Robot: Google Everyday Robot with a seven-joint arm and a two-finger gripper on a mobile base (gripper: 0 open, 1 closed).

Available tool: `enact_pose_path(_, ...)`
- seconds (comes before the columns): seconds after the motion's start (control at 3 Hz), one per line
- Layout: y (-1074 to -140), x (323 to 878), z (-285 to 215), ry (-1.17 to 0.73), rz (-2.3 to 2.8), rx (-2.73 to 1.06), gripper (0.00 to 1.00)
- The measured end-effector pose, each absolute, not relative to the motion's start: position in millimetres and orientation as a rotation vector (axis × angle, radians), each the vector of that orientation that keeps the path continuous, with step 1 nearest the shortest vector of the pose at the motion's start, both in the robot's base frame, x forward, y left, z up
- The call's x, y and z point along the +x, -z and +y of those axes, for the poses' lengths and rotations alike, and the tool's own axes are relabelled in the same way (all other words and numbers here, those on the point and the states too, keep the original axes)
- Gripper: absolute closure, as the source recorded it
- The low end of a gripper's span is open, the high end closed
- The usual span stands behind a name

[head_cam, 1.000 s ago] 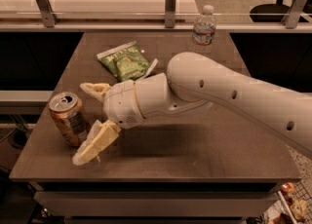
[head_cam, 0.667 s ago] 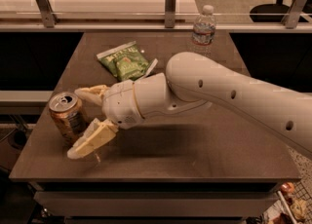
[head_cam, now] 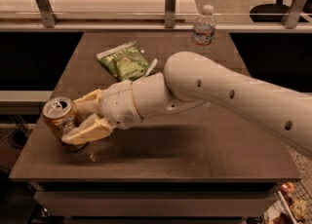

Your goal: Pick orange can

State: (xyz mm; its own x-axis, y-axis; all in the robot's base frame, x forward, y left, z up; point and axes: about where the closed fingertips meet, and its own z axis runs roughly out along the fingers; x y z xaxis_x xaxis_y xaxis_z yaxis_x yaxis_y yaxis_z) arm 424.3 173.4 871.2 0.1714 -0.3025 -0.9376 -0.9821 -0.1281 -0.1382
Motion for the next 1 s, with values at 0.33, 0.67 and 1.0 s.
enact_pose_path(0.33,-871.9,422.8,174.9,-0.998,1.259,-1.594,0.86)
enact_pose_path(0.67,-872.6,421.3,176.5,-0.999,1.256,-1.598,1.00)
enact_pose_path(1.0,-872.6,421.3,176.5,-0.999,1.256,-1.599,1.00)
